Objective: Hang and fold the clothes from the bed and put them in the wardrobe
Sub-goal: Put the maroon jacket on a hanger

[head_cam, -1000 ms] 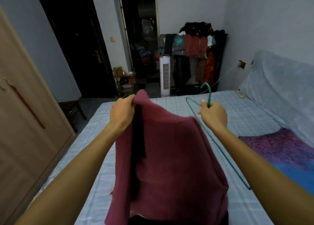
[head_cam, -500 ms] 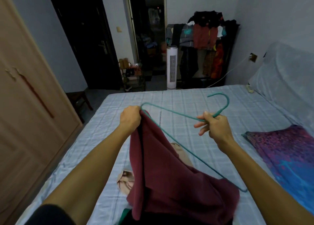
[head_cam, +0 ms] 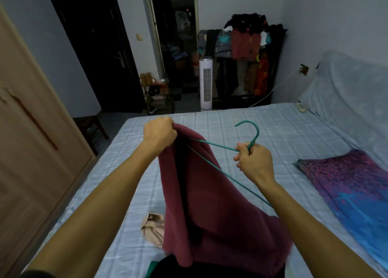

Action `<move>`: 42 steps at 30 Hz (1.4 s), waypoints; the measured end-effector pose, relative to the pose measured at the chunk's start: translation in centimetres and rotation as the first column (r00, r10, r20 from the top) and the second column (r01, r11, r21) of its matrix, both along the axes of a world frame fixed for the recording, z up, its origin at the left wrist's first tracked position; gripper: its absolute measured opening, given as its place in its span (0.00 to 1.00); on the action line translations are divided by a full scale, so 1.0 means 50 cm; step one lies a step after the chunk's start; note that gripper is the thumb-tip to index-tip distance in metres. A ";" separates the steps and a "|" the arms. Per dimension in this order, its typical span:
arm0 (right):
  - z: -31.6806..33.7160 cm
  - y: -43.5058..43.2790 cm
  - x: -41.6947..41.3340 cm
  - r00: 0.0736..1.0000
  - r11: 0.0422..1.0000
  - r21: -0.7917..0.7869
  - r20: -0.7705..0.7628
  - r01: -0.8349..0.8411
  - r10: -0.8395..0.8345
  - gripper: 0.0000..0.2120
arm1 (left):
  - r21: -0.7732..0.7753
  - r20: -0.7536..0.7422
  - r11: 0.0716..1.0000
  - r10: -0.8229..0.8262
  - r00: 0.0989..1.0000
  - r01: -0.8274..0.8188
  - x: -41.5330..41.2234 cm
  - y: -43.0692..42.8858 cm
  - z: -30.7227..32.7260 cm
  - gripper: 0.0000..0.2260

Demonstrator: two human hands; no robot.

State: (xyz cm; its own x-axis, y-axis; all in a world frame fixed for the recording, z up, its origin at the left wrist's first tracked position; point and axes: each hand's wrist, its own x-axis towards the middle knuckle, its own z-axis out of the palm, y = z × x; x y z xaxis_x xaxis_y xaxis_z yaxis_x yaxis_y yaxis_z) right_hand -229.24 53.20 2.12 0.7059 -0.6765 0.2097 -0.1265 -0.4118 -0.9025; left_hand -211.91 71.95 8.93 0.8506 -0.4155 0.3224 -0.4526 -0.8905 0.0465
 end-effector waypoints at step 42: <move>-0.191 -0.087 -0.001 0.882 0.817 0.524 -0.233 -0.241 0.410 0.13 | 0.098 0.282 0.771 -0.628 0.725 0.629 -0.107 0.060 -0.043 0.11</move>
State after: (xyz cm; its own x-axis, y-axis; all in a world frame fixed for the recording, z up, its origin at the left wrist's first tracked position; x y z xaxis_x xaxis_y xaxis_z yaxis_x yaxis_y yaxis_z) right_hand -229.29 48.83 -7.42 0.8707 -0.3486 -0.3470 -0.3775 -0.0214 -0.9257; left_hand -217.27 74.93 6.80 0.2656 -0.8201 0.5069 -0.9017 -0.3973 -0.1704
